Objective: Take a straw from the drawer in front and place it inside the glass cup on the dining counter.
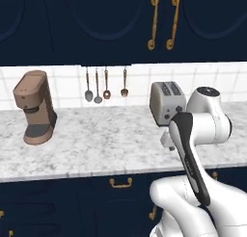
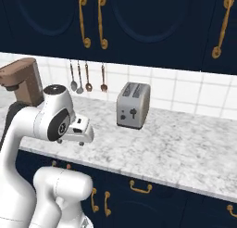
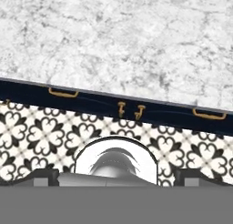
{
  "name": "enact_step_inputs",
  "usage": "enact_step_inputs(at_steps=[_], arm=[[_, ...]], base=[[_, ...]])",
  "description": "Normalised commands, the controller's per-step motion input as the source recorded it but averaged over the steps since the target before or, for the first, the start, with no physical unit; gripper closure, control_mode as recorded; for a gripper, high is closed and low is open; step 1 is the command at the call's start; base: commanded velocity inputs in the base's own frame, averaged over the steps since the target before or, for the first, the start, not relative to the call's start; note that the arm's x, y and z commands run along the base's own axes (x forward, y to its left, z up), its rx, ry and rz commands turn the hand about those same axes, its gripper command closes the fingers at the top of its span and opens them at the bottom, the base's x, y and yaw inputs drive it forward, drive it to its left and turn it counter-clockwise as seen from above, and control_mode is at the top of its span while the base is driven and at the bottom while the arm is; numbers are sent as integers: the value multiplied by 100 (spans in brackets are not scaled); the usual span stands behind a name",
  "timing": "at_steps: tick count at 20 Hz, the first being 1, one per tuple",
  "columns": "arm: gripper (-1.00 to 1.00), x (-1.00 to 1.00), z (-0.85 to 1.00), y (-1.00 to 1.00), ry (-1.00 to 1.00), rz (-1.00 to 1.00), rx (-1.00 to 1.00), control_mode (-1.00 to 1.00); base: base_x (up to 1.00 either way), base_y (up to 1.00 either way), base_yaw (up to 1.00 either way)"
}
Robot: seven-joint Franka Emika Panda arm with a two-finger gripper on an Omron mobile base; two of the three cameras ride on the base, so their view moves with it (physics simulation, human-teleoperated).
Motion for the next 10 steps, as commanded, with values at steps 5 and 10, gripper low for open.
enact_step_inputs(at_steps=[5,10], arm=[[-100,0,0,0,0,0,0,100],[-100,0,0,0,0,0,0,100]], base=[[-25,-29,31],[-28,-27,36]])
